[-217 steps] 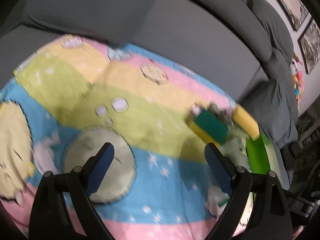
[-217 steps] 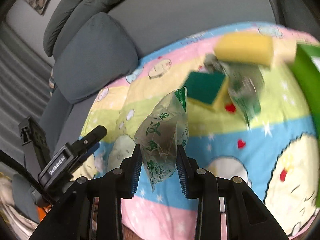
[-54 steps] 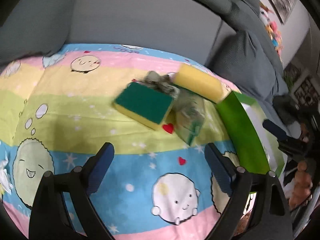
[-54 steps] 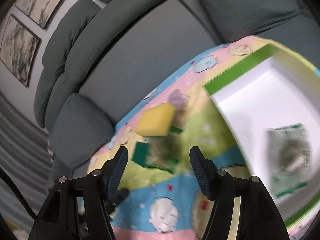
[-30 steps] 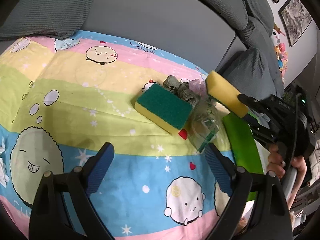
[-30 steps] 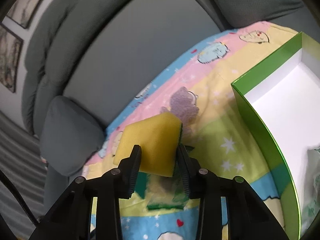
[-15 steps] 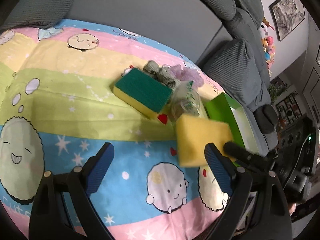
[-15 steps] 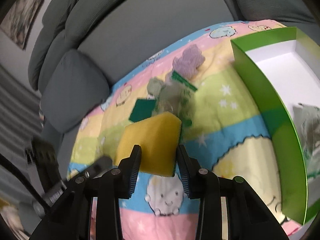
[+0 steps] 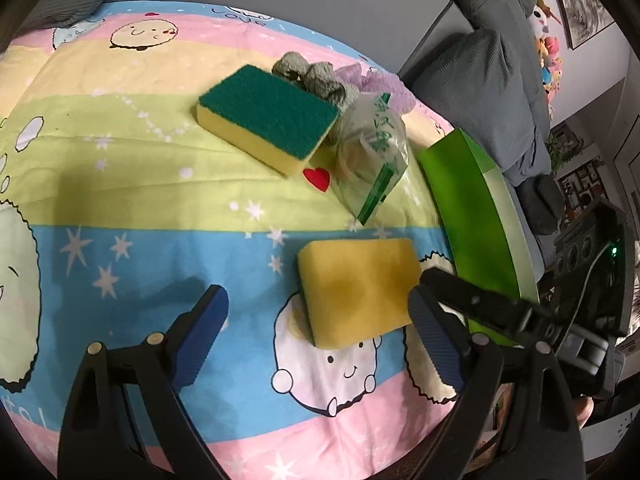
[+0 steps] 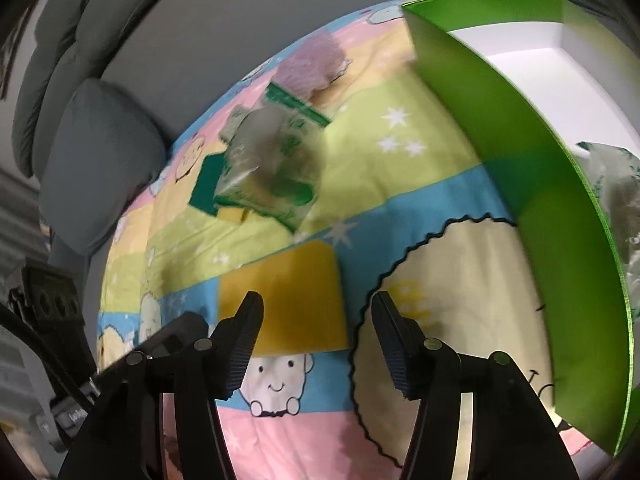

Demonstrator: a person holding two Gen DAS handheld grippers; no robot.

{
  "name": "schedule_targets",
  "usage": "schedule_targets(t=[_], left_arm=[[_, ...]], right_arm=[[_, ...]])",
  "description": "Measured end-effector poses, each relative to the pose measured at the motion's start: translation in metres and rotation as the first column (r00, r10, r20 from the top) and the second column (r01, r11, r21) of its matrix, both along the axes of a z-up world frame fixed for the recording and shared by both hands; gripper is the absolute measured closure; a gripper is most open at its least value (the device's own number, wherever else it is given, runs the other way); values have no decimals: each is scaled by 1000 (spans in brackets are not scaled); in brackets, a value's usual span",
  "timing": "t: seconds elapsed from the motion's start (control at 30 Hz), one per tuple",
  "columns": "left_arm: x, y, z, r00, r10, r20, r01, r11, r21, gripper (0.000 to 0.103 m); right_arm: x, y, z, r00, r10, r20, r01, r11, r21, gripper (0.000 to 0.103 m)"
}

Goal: Organize objects
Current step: 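Lift the yellow sponge with the right tool toward the box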

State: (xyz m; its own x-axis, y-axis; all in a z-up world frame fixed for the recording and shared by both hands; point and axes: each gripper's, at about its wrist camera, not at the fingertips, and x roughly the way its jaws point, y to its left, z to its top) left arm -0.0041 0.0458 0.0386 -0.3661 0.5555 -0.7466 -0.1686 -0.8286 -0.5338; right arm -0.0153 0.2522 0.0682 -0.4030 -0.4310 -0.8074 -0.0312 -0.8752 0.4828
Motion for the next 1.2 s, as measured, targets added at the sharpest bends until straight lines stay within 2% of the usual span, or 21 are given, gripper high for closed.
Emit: schedule_targets(t=[0.17, 0.3, 0.5, 0.67, 0.9, 1.07, 1.2], left_arm=[[2, 6, -4, 1000, -18, 2, 18, 1000, -14, 14], [4, 10, -7, 999, -35, 2, 35, 999, -27, 25], [6, 17, -11, 998, -63, 1, 63, 997, -48, 38], [8, 20, -13, 997, -81, -2, 80, 995, -53, 42], [11, 24, -9, 996, -90, -19, 89, 994, -69, 44], [17, 27, 6, 992, -87, -90, 79, 993, -85, 45], [26, 37, 28, 978, -78, -192, 62, 994, -89, 45]], right_arm=[[-3, 1, 6, 999, -5, -36, 4, 1000, -27, 47], [-9, -8, 7, 999, 23, -44, -25, 999, -42, 57], [-13, -17, -2, 999, 43, -8, -43, 997, -69, 57], [-12, -12, -9, 999, 30, 23, -28, 996, -86, 57], [-10, -22, -7, 998, 59, 7, -59, 998, -29, 57], [-5, -21, 6, 997, 61, -40, -62, 998, -23, 57], [6, -17, 29, 990, 61, -125, -63, 998, -13, 57]])
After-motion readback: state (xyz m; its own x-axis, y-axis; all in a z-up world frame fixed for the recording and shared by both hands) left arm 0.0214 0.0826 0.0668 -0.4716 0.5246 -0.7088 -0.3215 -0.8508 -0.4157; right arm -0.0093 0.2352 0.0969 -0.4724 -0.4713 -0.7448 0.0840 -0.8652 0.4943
